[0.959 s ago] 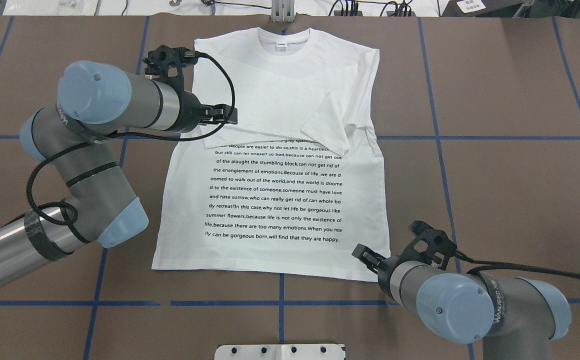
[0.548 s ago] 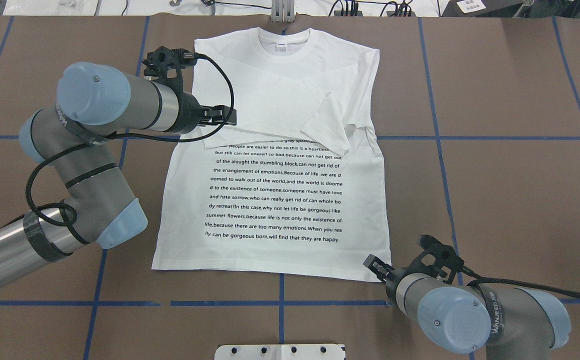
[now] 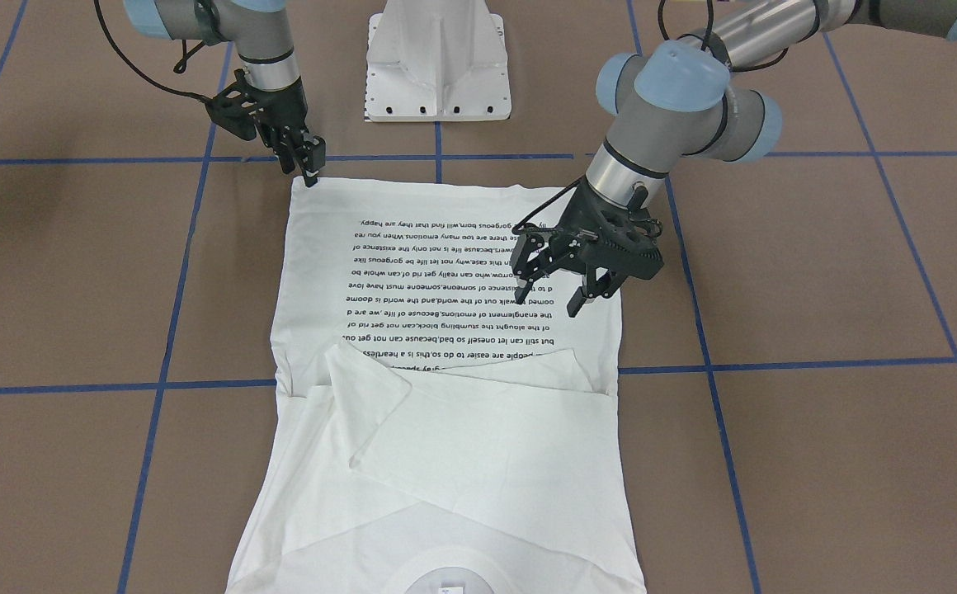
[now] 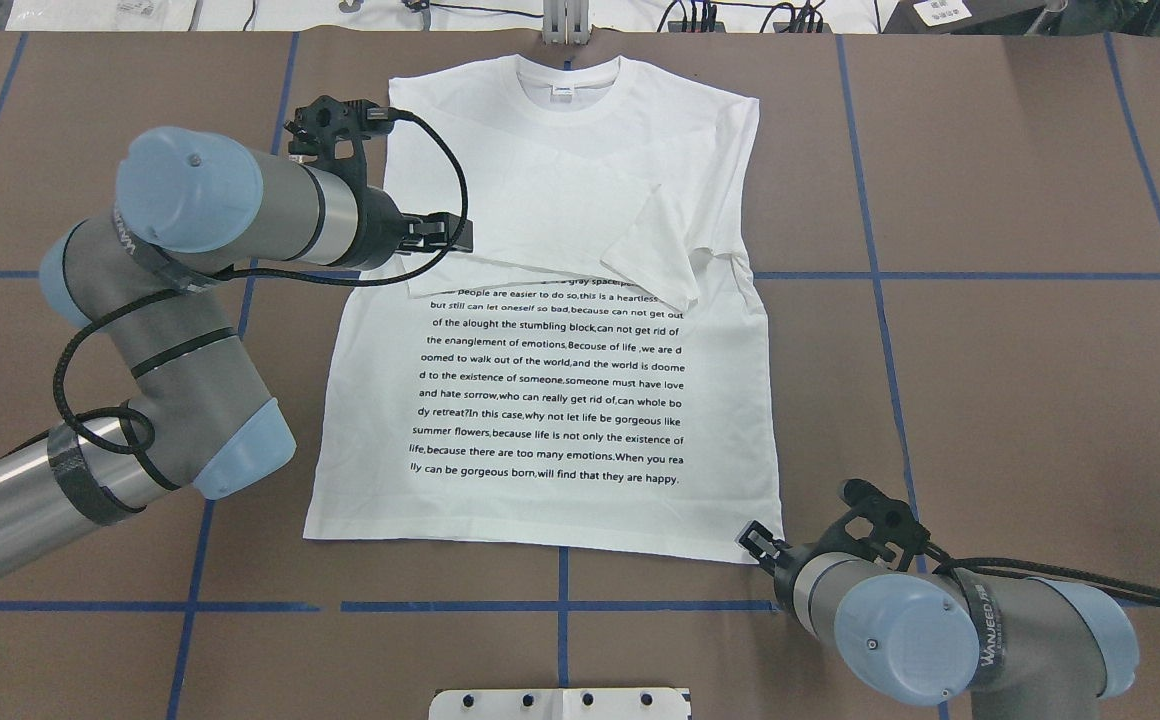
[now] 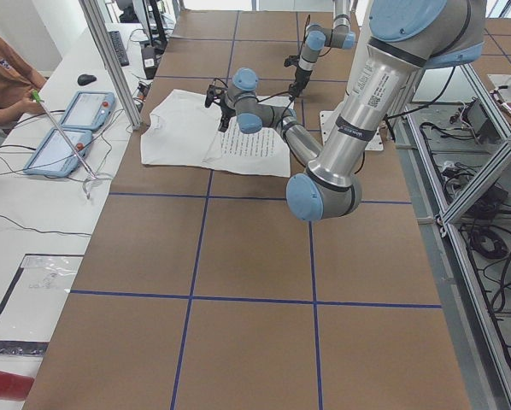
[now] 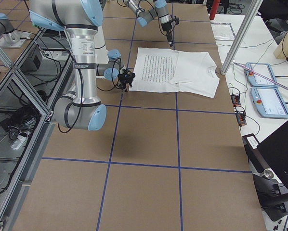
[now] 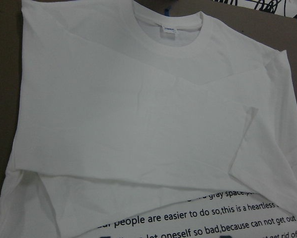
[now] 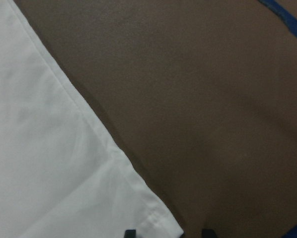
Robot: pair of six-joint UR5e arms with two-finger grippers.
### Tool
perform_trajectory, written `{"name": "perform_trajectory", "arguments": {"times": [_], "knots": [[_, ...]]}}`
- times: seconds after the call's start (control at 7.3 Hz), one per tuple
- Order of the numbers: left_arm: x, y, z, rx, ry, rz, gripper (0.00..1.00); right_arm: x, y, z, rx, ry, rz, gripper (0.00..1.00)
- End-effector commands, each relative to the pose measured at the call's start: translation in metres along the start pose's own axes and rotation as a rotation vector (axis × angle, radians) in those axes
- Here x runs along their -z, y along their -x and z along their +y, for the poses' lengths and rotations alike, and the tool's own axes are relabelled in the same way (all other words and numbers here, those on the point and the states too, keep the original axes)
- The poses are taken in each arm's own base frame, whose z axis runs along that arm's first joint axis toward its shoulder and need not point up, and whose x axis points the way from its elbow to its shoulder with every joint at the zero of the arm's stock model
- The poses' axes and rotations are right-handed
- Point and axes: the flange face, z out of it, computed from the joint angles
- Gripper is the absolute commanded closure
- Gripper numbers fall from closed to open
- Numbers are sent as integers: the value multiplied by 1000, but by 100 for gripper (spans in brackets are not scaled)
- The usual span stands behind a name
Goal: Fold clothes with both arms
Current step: 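Grasp the hem corners nearest the robot with both grippers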
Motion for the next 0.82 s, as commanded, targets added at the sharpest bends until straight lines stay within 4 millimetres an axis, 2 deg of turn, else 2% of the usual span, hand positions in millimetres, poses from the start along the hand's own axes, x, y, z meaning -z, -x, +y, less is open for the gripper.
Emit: {"name": "perform_trajectory", "arguments": {"times": [0.0,0.27,0.41,0.55,0.69], "knots": [[-1,1,1,2,2,-2,21,1,0,0,-3,5,0,100],[-1,4,1,5,3,-6,21,16,5,-1,-13,29,-15,100],[-1,6,1,10,4,-12,21,17,0,-5,-12,25,-9,100],[-5,17,8,84,16,-30,21,30,1,-7,-14,35,-25,100],[-1,36,24,151,30,-49,21,33,-2,-9,-13,38,-24,100]]}}
